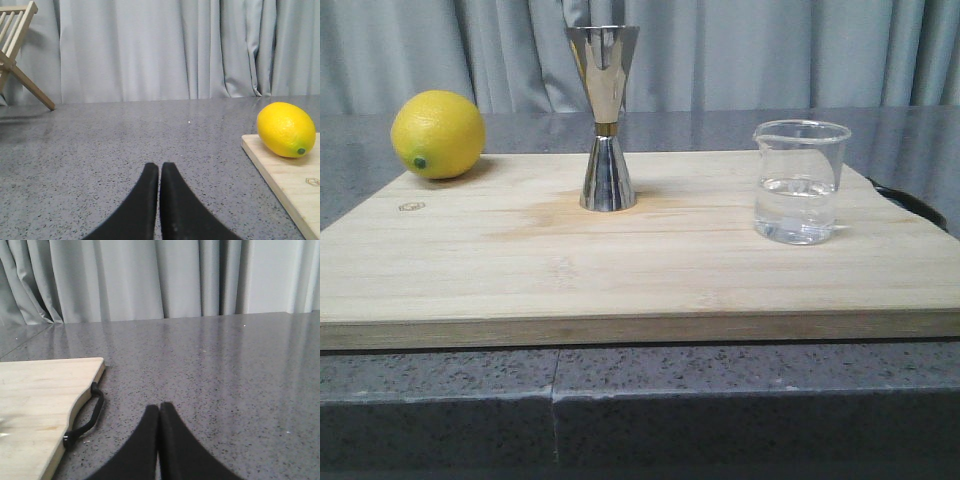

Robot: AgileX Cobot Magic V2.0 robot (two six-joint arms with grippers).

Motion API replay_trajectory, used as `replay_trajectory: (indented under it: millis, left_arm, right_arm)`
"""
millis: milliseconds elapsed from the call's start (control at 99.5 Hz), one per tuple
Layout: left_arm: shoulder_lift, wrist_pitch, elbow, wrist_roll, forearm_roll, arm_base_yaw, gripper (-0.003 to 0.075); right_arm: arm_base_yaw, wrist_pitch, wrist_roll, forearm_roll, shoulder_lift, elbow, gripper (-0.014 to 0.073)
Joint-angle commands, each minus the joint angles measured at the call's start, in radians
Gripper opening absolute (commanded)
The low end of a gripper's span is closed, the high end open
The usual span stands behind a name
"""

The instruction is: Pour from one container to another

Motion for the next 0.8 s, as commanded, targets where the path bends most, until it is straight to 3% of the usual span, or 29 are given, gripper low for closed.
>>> replay_trajectory:
  millis: [0,794]
  left_arm:
    - [-0.010,-0.078,0.003,0.001,-0.009,0.002,-0.0019]
    - [-0.010,-0.086,0.003,0.001,-0.009,0.002,-0.0019]
  right_arm:
    - [-0.006,-0.083,-0.008,0.003,-0.026,0.016,-0.0068]
    - [-0.006,-0.090,-0.008,0.003,-0.026,0.016,-0.0068]
